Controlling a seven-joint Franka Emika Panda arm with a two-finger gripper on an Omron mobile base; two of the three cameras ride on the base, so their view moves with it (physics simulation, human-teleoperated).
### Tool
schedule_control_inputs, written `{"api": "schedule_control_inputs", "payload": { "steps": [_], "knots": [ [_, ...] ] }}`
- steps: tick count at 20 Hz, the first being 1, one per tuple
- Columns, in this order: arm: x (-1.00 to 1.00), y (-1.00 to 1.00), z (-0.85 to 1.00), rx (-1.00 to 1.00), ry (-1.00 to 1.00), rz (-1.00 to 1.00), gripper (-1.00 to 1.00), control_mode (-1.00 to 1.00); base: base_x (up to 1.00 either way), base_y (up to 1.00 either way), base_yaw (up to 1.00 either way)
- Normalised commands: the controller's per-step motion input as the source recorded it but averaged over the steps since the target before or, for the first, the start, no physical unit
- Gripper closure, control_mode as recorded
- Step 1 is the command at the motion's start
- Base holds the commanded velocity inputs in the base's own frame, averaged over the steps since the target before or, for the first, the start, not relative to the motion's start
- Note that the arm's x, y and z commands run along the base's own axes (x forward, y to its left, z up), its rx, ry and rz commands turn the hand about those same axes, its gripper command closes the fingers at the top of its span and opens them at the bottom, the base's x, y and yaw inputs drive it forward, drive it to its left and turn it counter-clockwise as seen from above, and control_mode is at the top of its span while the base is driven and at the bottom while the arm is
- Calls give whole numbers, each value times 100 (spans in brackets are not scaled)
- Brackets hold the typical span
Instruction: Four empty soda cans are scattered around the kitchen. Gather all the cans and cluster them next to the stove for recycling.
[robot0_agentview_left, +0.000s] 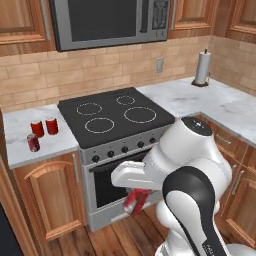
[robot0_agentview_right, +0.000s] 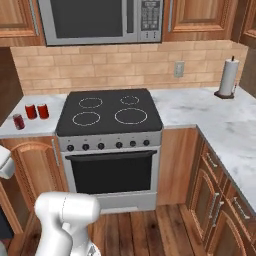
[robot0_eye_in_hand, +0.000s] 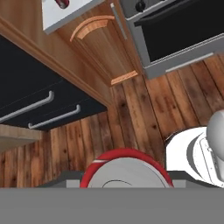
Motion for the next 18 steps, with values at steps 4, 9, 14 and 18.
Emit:
{"api": "schedule_control_inputs", "payload": {
  "steps": [4,9,14,18],
  "knots": [
    [0,0,0,0,0,0,100,100,60,-2,19],
    [0,0,0,0,0,0,100,100,63,0,14],
    [0,0,0,0,0,0,100,100,37,-27,11],
    [0,0,0,0,0,0,100,100,50,-19,12]
  ]
}}
